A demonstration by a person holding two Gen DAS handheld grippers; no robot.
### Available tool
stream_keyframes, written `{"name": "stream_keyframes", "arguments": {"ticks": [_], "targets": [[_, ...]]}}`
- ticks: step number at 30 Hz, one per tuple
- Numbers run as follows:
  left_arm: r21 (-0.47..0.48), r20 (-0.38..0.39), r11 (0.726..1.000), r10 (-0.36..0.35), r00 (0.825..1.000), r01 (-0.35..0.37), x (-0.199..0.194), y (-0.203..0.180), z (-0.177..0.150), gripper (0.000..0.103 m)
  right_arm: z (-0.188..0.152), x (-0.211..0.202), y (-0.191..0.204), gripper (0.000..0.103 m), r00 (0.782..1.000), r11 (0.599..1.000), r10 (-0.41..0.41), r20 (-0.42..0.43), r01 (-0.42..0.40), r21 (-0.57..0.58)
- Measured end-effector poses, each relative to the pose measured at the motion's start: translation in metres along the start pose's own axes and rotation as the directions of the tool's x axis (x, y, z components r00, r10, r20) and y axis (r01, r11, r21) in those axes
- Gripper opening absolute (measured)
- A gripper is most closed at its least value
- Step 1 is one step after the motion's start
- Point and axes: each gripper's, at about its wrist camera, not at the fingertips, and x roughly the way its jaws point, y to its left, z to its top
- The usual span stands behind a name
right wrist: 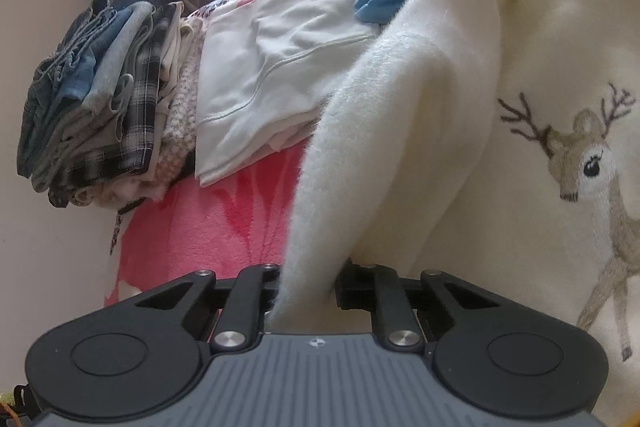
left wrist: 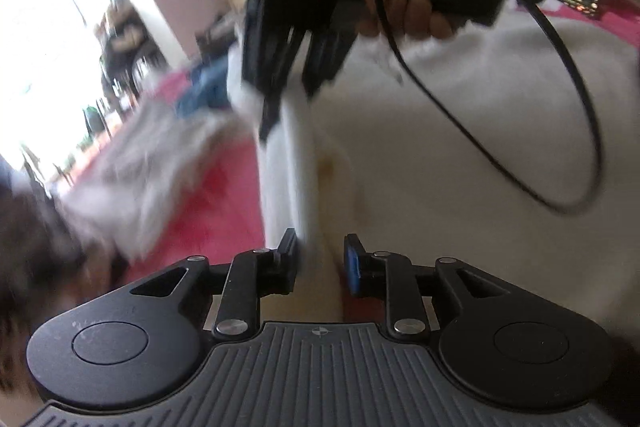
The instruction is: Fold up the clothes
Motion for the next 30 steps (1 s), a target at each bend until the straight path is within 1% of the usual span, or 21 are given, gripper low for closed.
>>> {"name": "stream_keyframes", "arguments": {"ticks": [2,4,6,8,10,12,14,16,18,20,22,25,26,28,30], "targets": [[-0.042,-0.02,0.999,-0.023,1.0,0.023,-0.011,0.015,-0.003,0.025,-0.001,0.0,0.0,0.017,1.0,1.0,0.004,0.005,-0.004,0.002],[-0.092,-0.035,0.995,-0.044,0.998,0.041,-0.019,0.032,-0.003,0.028,-0.002,-0.001,-0.001,0.017,1.0,1.0,0.002,0.012,-0.002,0.006],[-0.147,-0.047,0.988,-0.046,0.998,0.039,-0.023,0.049,-0.003,0.031,-0.003,-0.002,-0.003,0.017,1.0,1.0,0.005,0.016,-0.006,0.015],[-0.165,-0.047,0.986,-0.029,0.998,0.021,-0.024,0.063,-0.004,0.034,-0.003,-0.002,-0.005,0.017,1.0,1.0,0.01,0.018,-0.01,0.023],[-0.145,-0.052,0.989,-0.028,0.998,0.02,-0.021,0.075,-0.005,0.037,-0.004,-0.002,-0.005,0.017,1.0,1.0,0.012,0.02,-0.012,0.027],[-0.113,-0.067,0.993,-0.054,0.996,0.046,-0.014,0.082,-0.009,0.045,-0.004,-0.002,-0.006,0.017,1.0,0.999,0.013,0.021,-0.013,0.032],[-0.105,-0.081,0.991,-0.094,0.992,0.085,-0.003,0.09,-0.013,0.046,-0.004,-0.002,-0.005,0.018,1.0,0.999,0.012,0.022,-0.013,0.035],[-0.135,-0.1,0.979,-0.169,0.981,0.155,0.012,0.099,-0.02,0.047,-0.004,-0.002,-0.005,0.018,1.0,0.999,0.011,0.021,-0.012,0.038],[-0.178,-0.118,0.957,-0.25,0.961,0.228,0.025,0.107,-0.027,0.047,-0.004,-0.002,-0.005,0.018,1.0,0.999,0.011,0.019,-0.012,0.04],[-0.222,-0.123,0.936,-0.305,0.944,0.273,0.033,0.112,-0.034,0.048,-0.004,-0.001,-0.005,0.018,1.0,0.999,0.009,0.015,-0.01,0.038],[-0.239,-0.123,0.924,-0.333,0.935,0.298,0.041,0.113,-0.037,0.048,-0.003,0.0,-0.005,0.019,1.0,0.999,0.007,0.007,-0.007,0.033],[-0.192,-0.104,0.922,-0.36,0.927,0.337,0.045,0.113,-0.038,0.049,-0.001,0.002,-0.004,0.019,1.0,1.0,0.002,-0.004,-0.002,0.024],[-0.179,-0.101,0.918,-0.374,0.922,0.353,0.047,0.115,-0.037,0.052,-0.001,0.003,-0.004,0.019,1.0,1.0,0.001,-0.007,-0.001,0.024],[-0.197,-0.109,0.9,-0.414,0.904,0.388,0.052,0.123,-0.037,0.056,0.0,0.004,-0.004,0.019,1.0,1.0,-0.001,-0.012,0.002,0.023],[-0.24,-0.12,0.872,-0.462,0.879,0.426,0.06,0.13,-0.04,0.058,0.001,0.005,-0.003,0.019,1.0,1.0,-0.002,-0.015,0.003,0.024]]}}
